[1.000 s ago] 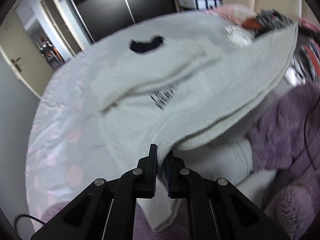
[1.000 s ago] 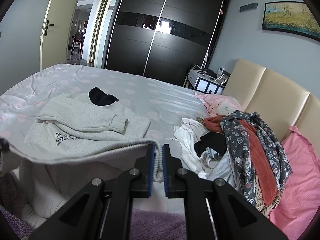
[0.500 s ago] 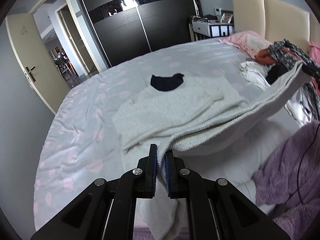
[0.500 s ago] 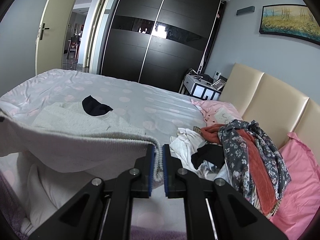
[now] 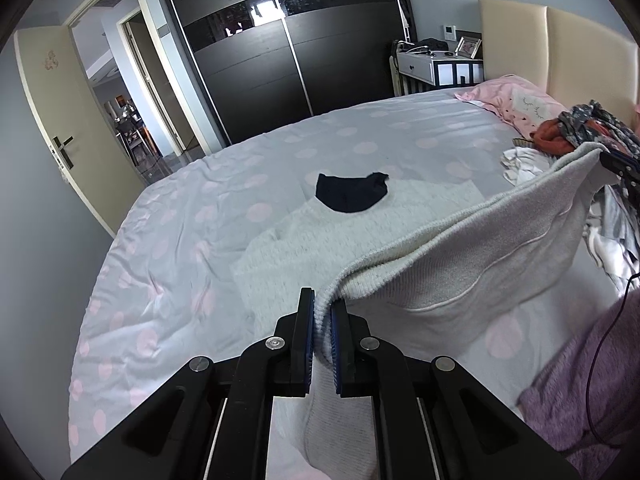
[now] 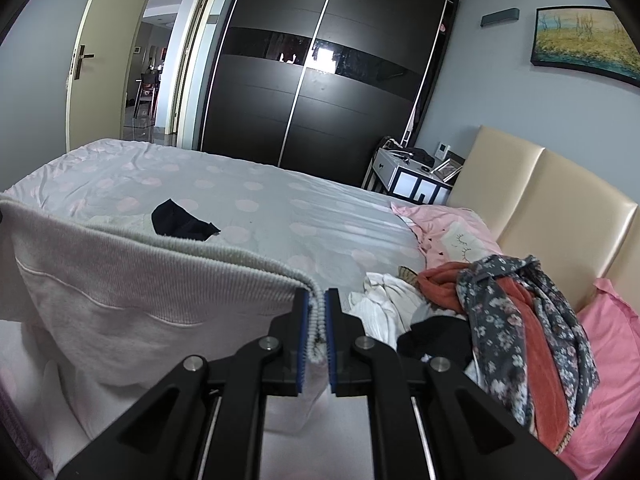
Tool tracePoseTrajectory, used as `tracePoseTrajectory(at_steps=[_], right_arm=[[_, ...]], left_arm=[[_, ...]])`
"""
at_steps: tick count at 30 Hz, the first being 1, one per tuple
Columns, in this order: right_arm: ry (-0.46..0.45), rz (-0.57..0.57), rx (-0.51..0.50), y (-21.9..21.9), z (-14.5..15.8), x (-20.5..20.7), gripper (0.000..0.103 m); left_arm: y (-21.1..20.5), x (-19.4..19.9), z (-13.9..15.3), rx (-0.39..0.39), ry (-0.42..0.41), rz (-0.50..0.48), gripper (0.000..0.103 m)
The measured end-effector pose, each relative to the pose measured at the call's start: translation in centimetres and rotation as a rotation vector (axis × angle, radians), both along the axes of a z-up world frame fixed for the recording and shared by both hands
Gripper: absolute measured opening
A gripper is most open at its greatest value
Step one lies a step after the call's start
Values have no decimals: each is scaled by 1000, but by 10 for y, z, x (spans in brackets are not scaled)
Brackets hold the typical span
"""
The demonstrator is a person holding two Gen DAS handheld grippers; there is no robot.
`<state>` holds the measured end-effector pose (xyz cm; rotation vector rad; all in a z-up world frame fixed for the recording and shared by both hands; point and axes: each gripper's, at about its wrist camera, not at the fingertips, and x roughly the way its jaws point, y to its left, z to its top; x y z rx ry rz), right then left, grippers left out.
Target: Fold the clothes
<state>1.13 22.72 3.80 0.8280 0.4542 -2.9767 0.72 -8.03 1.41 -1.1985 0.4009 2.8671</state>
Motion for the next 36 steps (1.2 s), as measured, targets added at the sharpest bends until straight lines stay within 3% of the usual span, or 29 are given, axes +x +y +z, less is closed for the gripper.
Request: tracePoseTrajectory(at_steps=[8,14,18,24,30,36], right_arm=[[-27,24,32,-15,-15,-76,8],[-62,24,65,-32,-37,-156,8],[-104,12,90,-44,-62,-214,8],[-215,-14,124,-57,-120,-288,8],[-291,-23,150,-59,-171,-326,8],[-336,-39,133,-62,-189,-341,8]], left_arm=[[-11,-72,-6,-24,-17,0,8],[-24,-156,-20,-38,-69,-26,8],[-30,-222,-47,-57,-130,-38,8],[-31,-303,-115,-69,-250,-64,8],[-34,-333,-165,-41,-303,-67,8],[-43,-328,-141,7,-267,-28,14]])
